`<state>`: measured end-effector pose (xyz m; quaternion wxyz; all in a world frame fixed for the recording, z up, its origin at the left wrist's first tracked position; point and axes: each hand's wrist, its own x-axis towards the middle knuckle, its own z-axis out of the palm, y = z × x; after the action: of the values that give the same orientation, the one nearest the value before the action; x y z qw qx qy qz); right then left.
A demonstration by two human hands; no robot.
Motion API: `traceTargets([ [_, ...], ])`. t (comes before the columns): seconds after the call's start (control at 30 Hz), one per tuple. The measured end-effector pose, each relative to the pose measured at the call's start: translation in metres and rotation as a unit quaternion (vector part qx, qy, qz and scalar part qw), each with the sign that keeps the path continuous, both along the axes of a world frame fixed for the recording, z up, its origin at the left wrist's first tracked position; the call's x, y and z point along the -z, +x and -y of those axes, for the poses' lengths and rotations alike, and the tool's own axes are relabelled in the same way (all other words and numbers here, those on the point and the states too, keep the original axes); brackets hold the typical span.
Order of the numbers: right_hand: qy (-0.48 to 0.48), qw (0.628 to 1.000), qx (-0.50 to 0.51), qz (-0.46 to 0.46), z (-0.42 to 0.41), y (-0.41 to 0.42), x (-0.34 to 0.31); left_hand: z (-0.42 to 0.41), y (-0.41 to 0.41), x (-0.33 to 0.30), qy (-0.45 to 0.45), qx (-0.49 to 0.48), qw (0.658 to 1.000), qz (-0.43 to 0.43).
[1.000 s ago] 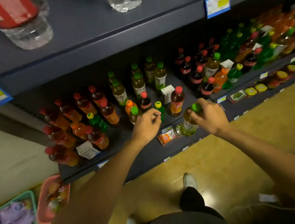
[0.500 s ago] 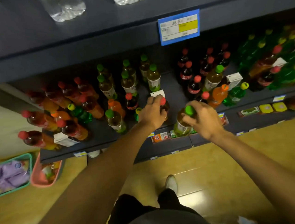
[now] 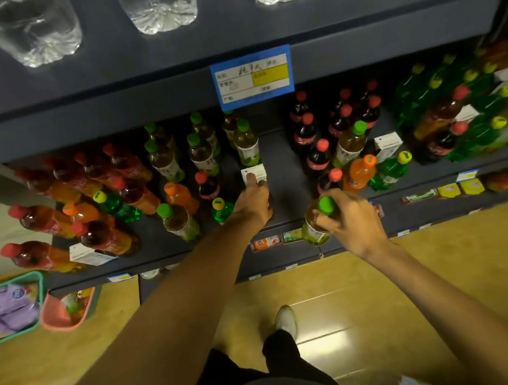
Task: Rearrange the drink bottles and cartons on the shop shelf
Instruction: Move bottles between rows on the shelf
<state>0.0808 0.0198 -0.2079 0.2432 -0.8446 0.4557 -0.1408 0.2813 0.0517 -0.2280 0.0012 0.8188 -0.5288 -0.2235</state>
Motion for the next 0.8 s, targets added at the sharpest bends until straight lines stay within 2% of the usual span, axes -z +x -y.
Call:
traceTargets([
  [0.27,-0.002,1.0,-0.001,-0.001,0.004,0.007,0.011,-0.034,-0.003,0.005,-0.011,0.026,1.0,-0.007],
  [0.5,0.033,0.999,0.005,0.042,0.008,0.05,0.018,-0.094,0.002,-0.006,-0.01,0.056,0.997,-0.049],
  [0.8,0.054,0.998,-0.04,-0.002,0.013,0.105,0.037,-0.179,0.037,-0.011,0.068,-0.016,0.994,-0.083],
])
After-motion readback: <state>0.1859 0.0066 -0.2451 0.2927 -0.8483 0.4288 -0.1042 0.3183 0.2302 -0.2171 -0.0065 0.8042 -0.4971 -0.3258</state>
